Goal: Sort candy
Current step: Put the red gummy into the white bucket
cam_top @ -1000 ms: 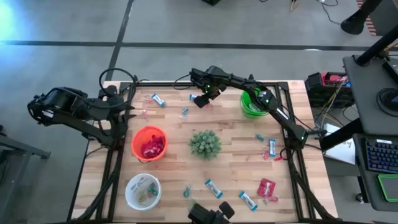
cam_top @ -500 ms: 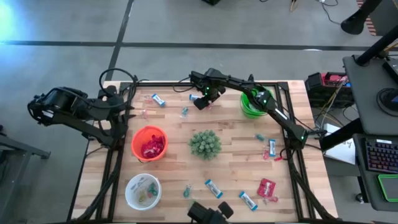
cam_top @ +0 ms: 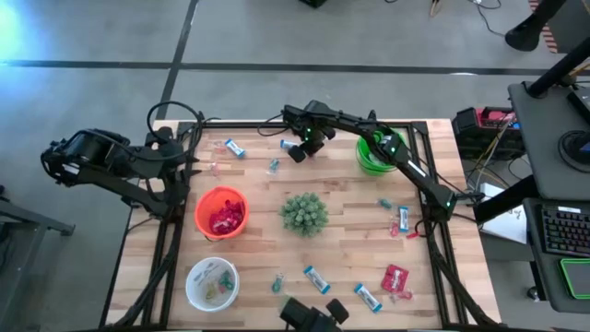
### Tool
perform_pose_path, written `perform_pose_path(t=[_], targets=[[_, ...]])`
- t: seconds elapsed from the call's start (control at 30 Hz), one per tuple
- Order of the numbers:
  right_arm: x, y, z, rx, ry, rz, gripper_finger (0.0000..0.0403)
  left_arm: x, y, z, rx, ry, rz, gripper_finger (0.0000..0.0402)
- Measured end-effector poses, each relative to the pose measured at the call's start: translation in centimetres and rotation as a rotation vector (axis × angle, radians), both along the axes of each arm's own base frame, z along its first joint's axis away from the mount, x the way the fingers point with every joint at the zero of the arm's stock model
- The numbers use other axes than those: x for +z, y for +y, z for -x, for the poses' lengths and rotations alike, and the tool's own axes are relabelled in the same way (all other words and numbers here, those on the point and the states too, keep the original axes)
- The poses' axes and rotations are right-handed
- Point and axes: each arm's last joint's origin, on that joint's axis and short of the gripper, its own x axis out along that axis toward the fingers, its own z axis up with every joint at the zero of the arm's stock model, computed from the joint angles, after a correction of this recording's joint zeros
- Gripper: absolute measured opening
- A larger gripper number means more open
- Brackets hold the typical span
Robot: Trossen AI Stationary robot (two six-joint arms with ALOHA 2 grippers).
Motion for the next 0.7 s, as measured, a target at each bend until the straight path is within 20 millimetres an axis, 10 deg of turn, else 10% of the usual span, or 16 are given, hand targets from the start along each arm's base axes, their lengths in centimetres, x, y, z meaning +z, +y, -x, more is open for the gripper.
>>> perform_pose_path(t=[0.3, 0.7], targets=[[1.7, 0.8, 0.8, 0.044, 0.047, -0.024, 0.0010, 0.0, 0.0, 0.0, 0.000, 0.000, 0.000, 0.0119], [13.8, 5.7, 2.4, 0.171, -0.152, 0.096, 0.0009, -0.1, -0.2, -0.8, 0.008, 0.012, 0.002, 0.0119]])
